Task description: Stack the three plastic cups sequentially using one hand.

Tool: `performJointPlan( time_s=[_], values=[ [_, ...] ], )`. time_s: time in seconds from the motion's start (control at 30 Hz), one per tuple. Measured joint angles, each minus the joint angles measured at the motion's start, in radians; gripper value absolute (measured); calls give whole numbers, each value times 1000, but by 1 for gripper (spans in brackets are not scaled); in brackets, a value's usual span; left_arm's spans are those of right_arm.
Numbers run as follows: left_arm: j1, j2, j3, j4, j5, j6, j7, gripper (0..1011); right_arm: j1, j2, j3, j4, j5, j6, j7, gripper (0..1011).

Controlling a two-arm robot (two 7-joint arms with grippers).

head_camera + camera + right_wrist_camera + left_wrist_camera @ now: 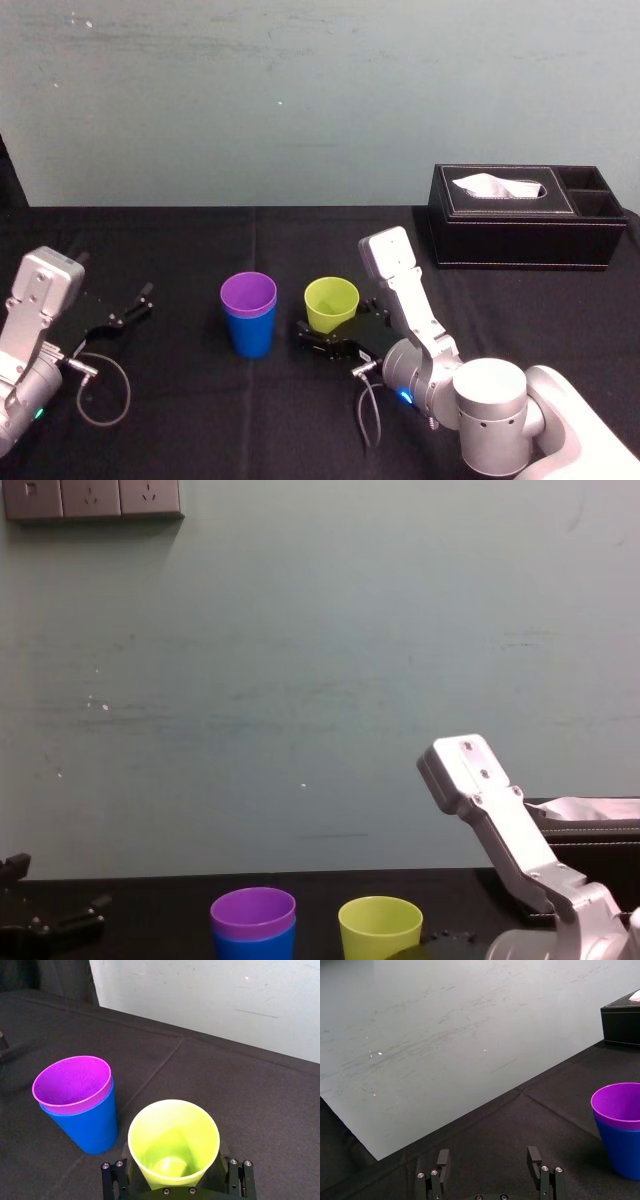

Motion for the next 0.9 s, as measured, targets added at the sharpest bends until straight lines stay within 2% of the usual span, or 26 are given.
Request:
performJointPlan(
  time_s=[0.63, 0.73, 0.9],
  values=[
    [0, 0, 0, 0, 0, 0, 0, 1000, 9, -8, 0, 13, -5, -3, -1, 1002],
    [0, 0, 0, 0, 0, 0, 0, 1000, 9, -7, -1, 13, -5, -3, -1, 973],
    [0, 0, 0, 0, 0, 0, 0, 1000, 9, -7, -1, 13, -5, -3, -1, 847]
  ],
)
